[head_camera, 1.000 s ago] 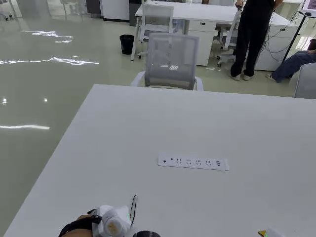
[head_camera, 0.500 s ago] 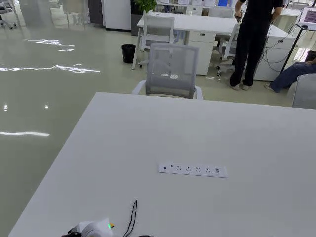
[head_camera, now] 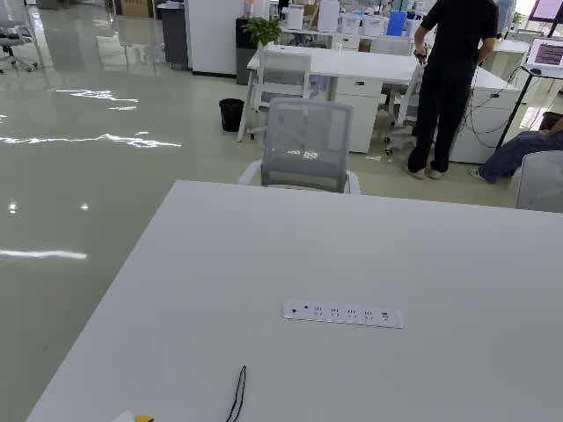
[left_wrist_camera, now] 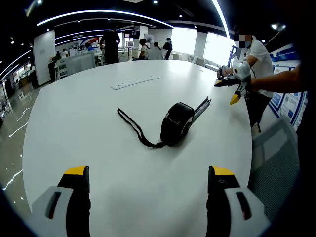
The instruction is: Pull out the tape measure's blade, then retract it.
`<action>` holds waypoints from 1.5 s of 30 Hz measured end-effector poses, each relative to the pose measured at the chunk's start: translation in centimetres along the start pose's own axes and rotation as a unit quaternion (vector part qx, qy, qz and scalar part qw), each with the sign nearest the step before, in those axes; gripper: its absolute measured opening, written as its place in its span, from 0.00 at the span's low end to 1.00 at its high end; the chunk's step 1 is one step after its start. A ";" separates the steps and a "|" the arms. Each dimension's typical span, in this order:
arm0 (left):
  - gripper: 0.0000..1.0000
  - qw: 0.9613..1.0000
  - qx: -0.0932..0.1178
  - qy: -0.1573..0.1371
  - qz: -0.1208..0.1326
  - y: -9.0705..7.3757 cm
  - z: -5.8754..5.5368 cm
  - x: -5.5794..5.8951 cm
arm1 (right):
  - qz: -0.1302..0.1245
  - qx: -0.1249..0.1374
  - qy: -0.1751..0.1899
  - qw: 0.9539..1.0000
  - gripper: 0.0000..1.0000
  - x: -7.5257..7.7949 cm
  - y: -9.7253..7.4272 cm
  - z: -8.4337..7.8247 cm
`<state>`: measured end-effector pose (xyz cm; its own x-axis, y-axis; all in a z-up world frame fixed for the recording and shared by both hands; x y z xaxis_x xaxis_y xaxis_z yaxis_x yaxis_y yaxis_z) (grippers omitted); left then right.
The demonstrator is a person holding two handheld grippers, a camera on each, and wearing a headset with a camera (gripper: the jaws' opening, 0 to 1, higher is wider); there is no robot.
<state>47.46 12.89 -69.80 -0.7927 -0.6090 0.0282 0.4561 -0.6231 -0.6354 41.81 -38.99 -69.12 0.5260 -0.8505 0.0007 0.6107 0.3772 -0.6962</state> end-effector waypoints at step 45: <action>0.99 0.988 0.090 -0.054 0.115 -11.8 -5.9 3.4 | -0.068 0.082 0.073 0.992 1.00 -5.7 -10.4 -6.7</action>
<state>37.03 21.08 -66.74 -0.6168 -0.7871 -0.0116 0.6907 -0.5341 -0.4875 28.53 -40.55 -66.69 0.3484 -0.9370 -0.0270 0.7644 0.3007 -0.5704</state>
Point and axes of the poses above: the centre of the closed fingertips' face, and the gripper's own axes: y roughly forward along the fingers, x roughly to its right, z roughly out of its top, the point moved 9 cm from there along -y, roughly backward along the fingers, and after that the axes turned 4 degrees about y, right-handed, at the moved point
